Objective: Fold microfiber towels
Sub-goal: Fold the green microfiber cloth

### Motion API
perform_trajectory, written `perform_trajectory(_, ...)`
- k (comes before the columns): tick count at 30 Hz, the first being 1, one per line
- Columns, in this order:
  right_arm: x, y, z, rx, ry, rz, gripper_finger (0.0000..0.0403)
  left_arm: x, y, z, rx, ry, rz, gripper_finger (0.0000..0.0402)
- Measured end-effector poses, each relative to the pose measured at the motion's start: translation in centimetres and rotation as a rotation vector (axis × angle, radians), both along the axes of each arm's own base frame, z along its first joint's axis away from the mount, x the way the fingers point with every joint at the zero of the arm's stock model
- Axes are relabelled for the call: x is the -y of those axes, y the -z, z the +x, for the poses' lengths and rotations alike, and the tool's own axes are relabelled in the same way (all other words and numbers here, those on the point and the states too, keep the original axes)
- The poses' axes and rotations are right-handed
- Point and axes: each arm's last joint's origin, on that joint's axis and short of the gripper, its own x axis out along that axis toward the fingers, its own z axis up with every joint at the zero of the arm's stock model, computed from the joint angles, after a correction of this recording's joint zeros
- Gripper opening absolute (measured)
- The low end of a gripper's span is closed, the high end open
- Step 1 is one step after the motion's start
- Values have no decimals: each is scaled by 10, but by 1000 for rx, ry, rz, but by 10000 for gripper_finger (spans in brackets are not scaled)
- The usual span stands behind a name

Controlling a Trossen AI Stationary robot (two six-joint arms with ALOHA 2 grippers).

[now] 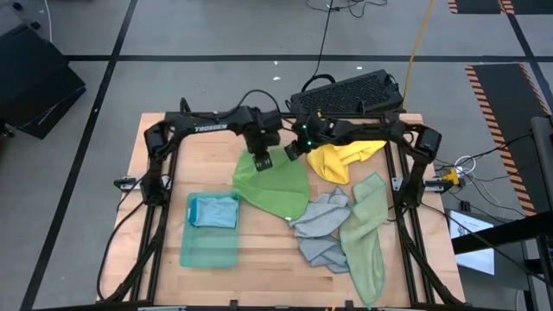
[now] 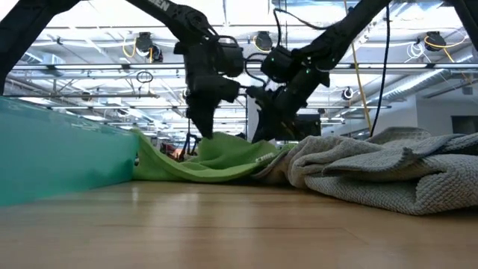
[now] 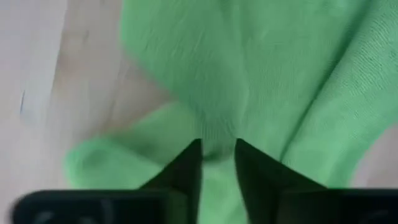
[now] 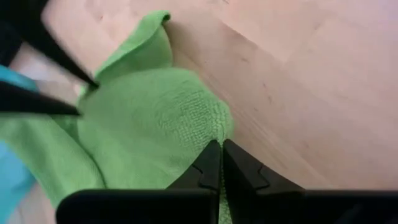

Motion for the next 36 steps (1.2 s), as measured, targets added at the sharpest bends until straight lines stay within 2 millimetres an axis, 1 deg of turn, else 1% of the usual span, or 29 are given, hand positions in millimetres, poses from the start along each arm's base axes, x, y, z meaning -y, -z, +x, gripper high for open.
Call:
perform_trajectory(3,-5,-8,1,8,-52,-70,2,-8,-14,-14,12,-50,-59,167)
perform_trajectory(5,-9,-11,2,11,-88,-106,3,-13,-25,-23,41,-39,-63,203)
perform_trajectory(7,-13,-13,3,12,-129,-134,3,-16,-42,-33,90,-7,-34,232)
perform_trajectory(10,-17,-14,5,14,-180,-175,2,-21,-66,-47,171,33,23,262)
perform_trajectory(12,-19,-14,5,12,-202,-190,2,-28,-73,-55,206,32,44,274)
perform_trajectory(14,-21,-16,7,23,-224,-213,2,-40,-76,-61,241,3,39,280)
perform_trajectory(15,-22,-18,8,38,-237,-234,2,-45,-76,-64,257,-6,22,281)
perform_trajectory(17,-22,-23,10,70,-265,-280,1,-54,-70,-63,320,0,-18,282)
perform_trajectory(20,-23,-32,11,116,-286,-340,1,-60,-55,-63,376,-10,-88,282)
perform_trajectory(23,-23,-43,8,119,-261,-394,1,-58,-49,-63,403,-23,-147,282)
perform_trajectory(26,-23,-53,3,111,-244,-465,1,-54,-42,-66,366,-57,-197,282)
perform_trajectory(28,-22,-57,2,114,-250,-498,1,-51,-36,-66,380,-52,-242,283)
perform_trajectory(32,-20,-58,1,97,-238,-519,1,-45,-26,-60,429,-19,-274,283)
perform_trajectory(36,-20,-58,1,102,-236,-522,0,-44,-18,-48,518,-5,-217,282)
